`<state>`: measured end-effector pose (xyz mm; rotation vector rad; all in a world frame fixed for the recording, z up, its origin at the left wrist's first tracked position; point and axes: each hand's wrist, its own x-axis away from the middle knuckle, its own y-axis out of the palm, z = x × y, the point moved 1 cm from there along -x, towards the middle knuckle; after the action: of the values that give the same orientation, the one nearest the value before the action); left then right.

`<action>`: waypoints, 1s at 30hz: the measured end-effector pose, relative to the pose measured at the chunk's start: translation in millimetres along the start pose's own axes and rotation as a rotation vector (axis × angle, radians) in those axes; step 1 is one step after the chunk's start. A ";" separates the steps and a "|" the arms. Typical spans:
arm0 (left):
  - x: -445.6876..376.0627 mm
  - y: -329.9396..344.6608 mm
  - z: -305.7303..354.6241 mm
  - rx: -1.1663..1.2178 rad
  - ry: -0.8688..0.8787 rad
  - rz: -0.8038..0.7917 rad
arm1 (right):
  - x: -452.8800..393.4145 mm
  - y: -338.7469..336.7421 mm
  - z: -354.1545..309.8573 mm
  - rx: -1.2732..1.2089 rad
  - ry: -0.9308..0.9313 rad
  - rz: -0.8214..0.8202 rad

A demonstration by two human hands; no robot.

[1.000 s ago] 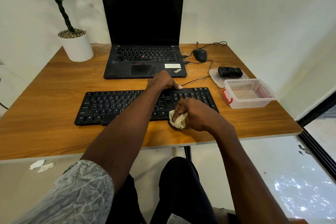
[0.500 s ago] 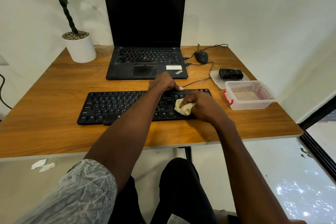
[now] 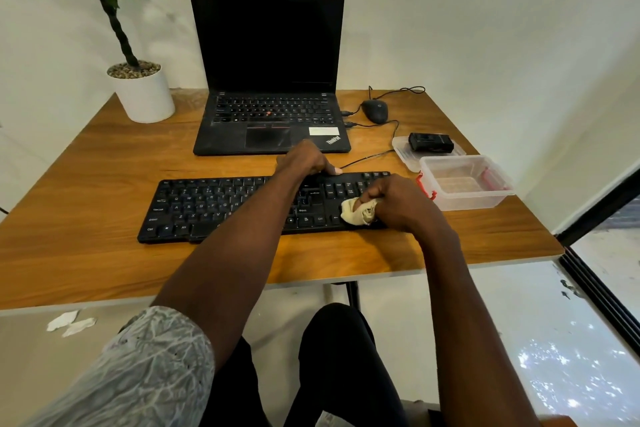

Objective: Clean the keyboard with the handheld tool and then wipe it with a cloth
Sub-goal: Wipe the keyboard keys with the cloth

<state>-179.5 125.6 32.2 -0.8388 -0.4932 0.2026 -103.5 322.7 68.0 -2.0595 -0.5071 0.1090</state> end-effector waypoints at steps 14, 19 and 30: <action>-1.6 -3.7 -4.3 -0.039 0.102 -0.040 | -13.5 29.4 -5.8 -0.081 0.050 0.419; -0.6 -26.9 -22.7 0.011 0.131 -0.098 | -16.1 49.0 -31.8 0.095 -0.169 0.347; 6.3 -45.8 -38.4 0.120 0.061 -0.155 | -48.7 48.4 -45.3 0.093 -0.048 0.455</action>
<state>-155.9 72.4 47.1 -0.6843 -0.4816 0.0628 -120.2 245.7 44.6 -2.0515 -0.0514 0.4432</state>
